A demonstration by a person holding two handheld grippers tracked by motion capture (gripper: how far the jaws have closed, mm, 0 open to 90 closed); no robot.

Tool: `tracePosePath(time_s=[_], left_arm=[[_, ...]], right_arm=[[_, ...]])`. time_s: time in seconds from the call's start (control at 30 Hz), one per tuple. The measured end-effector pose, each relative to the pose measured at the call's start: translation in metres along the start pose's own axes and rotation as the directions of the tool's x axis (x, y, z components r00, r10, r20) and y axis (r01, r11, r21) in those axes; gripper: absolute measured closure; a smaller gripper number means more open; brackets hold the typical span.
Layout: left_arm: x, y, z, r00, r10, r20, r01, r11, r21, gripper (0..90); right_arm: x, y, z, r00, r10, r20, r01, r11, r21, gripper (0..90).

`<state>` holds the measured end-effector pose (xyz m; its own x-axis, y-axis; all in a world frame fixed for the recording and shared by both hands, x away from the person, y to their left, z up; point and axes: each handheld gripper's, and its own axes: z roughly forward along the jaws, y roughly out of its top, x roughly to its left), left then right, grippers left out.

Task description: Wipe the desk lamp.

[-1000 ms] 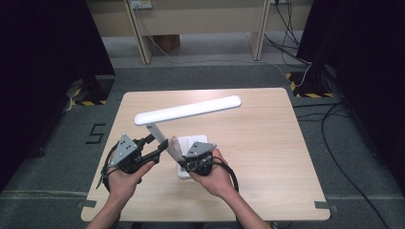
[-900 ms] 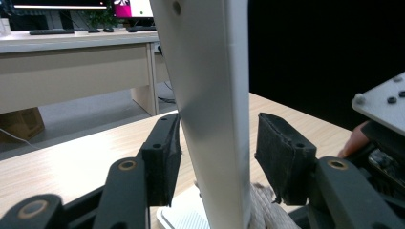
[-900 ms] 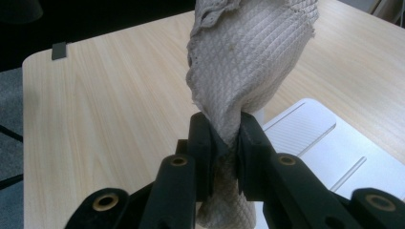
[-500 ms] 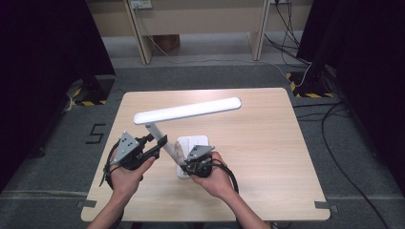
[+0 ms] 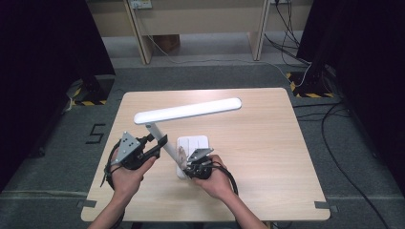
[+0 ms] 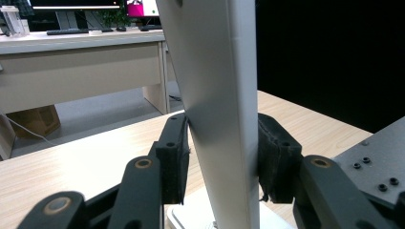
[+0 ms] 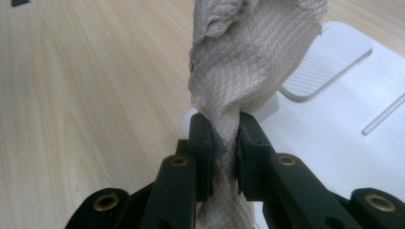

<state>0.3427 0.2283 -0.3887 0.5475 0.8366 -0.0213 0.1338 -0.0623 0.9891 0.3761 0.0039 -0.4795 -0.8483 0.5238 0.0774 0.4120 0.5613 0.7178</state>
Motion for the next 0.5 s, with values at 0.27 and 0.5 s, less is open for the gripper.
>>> tracePosePath(time_s=[0.27,0.5], left_arm=[[-0.0007,-0.0002,-0.0003,1.0,0.005,-0.005,-0.005,1.0,0.001,58.8],[-0.001,-0.0001,-0.0001,1.0,0.005,-0.006,-0.005,1.0,0.001,58.9]], right_arm=[[-0.0051,-0.0043,0.0043,0.9988,0.045,0.022,-0.045,0.999,0.013,78.9],[-0.007,-0.0089,0.0064,0.9921,0.083,0.094,-0.085,0.996,0.016,78.9]])
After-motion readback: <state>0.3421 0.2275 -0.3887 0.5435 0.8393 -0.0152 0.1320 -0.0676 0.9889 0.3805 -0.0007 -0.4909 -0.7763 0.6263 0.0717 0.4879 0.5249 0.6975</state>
